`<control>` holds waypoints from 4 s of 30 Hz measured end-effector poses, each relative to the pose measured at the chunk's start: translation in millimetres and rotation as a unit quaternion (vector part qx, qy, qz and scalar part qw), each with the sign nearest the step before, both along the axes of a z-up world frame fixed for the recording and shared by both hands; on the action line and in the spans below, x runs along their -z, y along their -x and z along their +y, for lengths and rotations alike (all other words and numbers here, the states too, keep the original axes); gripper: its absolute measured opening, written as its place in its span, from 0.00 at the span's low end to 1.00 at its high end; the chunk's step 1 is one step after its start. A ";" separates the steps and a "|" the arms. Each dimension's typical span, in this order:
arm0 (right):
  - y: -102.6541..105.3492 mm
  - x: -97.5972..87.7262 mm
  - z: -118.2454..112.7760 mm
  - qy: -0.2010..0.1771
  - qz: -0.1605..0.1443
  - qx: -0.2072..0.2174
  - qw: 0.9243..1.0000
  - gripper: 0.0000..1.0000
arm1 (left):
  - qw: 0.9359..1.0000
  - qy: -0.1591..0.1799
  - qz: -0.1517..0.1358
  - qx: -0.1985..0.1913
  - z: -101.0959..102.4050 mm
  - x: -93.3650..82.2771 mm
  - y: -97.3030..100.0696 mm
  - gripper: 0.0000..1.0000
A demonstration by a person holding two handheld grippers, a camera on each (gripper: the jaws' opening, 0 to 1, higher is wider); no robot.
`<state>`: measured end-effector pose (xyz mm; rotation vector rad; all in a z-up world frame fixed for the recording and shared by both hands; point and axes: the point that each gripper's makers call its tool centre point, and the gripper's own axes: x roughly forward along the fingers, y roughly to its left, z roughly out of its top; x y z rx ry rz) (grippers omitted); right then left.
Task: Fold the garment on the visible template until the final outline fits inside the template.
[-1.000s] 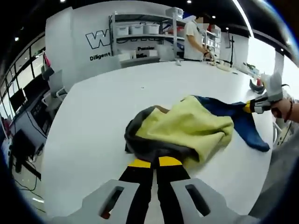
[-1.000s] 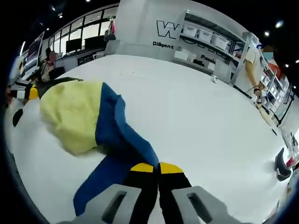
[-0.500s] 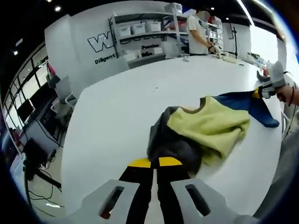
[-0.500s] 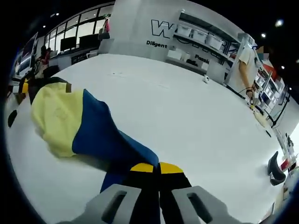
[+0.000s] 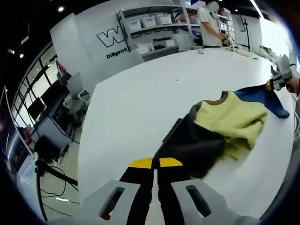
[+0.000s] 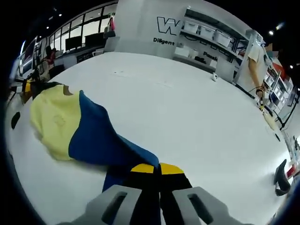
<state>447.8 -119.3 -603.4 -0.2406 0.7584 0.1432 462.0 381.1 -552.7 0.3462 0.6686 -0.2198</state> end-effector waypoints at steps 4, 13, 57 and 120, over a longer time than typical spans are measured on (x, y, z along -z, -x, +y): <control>-13.7 0.8 9.4 -0.041 0.003 -0.030 0.999 0.00 | 1.000 -0.005 0.012 -0.025 15.5 7.3 -2.2 0.02; -33.3 -4.2 8.0 -0.037 -0.009 -0.049 0.998 0.00 | 0.999 -0.012 0.002 -0.038 26.5 5.4 -10.9 0.02; 40.5 -1.7 159.2 -0.169 -0.014 -0.129 0.977 0.67 | 0.998 0.060 -0.023 0.017 -73.4 16.9 52.3 0.71; 39.5 -36.0 191.9 -0.144 -0.092 -0.180 0.969 0.00 | 0.990 0.077 -0.022 0.117 -153.7 14.6 42.3 0.02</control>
